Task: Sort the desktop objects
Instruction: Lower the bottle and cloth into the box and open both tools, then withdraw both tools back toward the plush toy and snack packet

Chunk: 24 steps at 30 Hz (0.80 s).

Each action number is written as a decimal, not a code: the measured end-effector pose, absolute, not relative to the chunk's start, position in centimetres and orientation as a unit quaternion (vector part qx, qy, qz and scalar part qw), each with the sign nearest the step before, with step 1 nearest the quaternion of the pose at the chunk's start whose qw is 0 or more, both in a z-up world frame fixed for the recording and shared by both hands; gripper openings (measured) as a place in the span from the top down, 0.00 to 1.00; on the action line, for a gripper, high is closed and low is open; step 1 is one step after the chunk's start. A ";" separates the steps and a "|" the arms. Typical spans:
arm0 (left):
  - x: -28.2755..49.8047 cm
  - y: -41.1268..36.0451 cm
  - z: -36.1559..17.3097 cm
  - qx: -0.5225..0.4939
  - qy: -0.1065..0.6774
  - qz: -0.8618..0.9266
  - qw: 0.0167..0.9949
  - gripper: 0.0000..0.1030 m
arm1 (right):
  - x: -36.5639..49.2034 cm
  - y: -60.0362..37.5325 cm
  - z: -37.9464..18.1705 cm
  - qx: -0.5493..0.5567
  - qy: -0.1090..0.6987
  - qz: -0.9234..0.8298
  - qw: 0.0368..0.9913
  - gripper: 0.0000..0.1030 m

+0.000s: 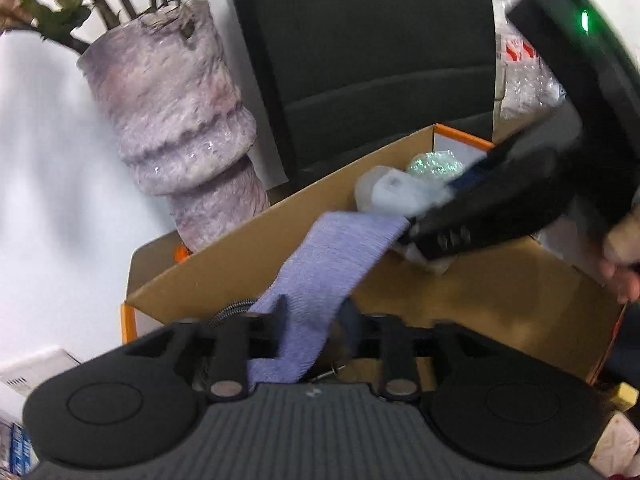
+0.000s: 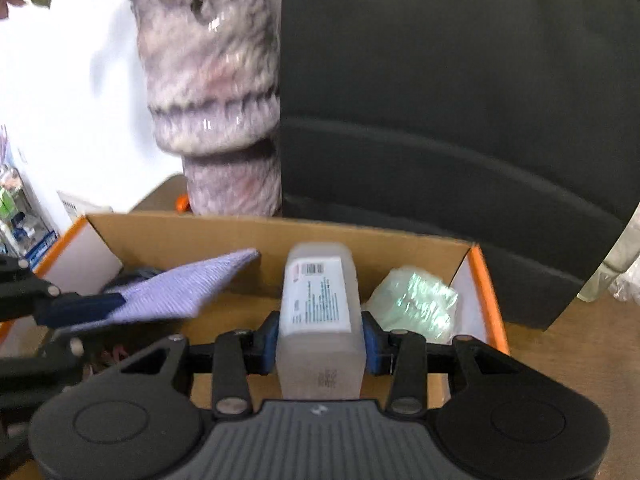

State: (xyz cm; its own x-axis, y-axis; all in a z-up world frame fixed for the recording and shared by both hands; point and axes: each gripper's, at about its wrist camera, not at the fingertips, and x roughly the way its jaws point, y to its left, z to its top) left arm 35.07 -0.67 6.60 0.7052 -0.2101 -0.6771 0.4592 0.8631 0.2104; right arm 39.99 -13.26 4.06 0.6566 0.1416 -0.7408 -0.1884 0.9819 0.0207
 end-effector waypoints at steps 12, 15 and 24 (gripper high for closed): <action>31.6 4.0 14.6 0.045 0.350 -0.124 0.927 0.20 | 35.9 -15.2 11.6 0.000 0.360 0.092 0.928 0.37; 29.5 4.7 16.4 0.038 0.341 -0.102 0.934 0.10 | 33.6 -15.3 13.7 -0.009 0.350 0.091 0.932 0.29; 19.3 5.8 16.3 -0.006 0.301 -0.038 0.953 0.00 | 23.3 -16.8 15.9 0.007 0.310 0.097 0.946 0.17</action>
